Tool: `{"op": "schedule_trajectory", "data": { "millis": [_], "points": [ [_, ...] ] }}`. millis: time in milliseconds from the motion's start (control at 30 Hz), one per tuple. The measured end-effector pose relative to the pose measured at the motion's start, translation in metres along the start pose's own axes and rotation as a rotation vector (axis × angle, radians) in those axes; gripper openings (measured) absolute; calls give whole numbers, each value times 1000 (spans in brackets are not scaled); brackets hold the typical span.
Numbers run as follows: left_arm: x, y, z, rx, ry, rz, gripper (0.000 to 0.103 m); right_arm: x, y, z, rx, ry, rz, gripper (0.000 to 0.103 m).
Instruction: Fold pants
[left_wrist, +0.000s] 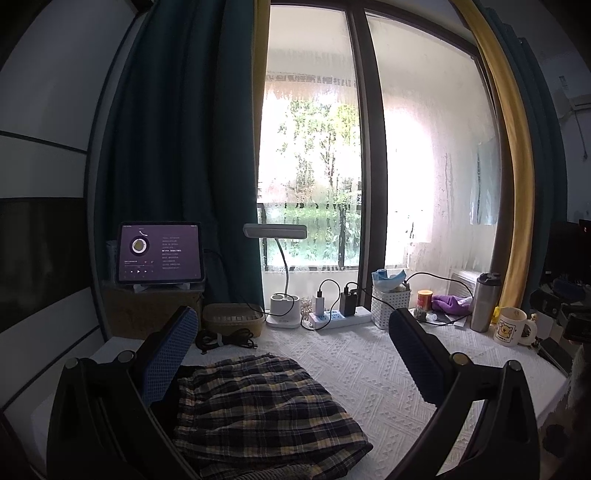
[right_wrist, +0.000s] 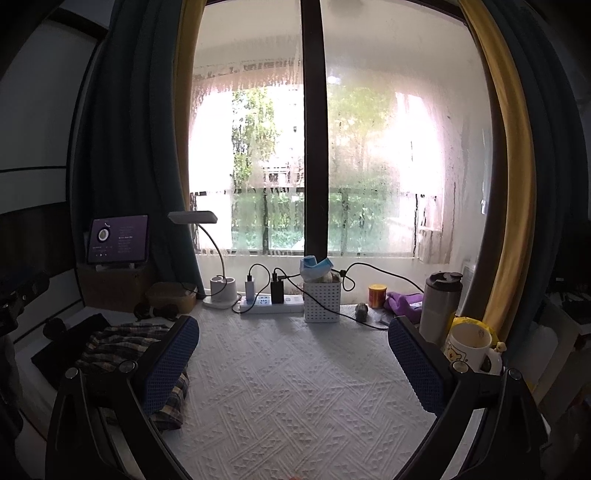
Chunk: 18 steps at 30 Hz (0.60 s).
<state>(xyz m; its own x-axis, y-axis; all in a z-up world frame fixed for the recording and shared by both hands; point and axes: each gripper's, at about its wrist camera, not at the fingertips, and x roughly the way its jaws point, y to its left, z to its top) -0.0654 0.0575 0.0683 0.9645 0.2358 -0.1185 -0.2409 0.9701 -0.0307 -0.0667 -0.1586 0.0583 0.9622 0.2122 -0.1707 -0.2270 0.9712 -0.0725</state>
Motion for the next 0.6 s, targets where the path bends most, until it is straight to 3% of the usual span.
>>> {"op": "schedule_trajectory", "data": {
  "millis": [600],
  "points": [
    [3, -1, -2, 4, 11, -6, 102, 1, 2, -2, 1, 5, 3, 103]
  ]
}}
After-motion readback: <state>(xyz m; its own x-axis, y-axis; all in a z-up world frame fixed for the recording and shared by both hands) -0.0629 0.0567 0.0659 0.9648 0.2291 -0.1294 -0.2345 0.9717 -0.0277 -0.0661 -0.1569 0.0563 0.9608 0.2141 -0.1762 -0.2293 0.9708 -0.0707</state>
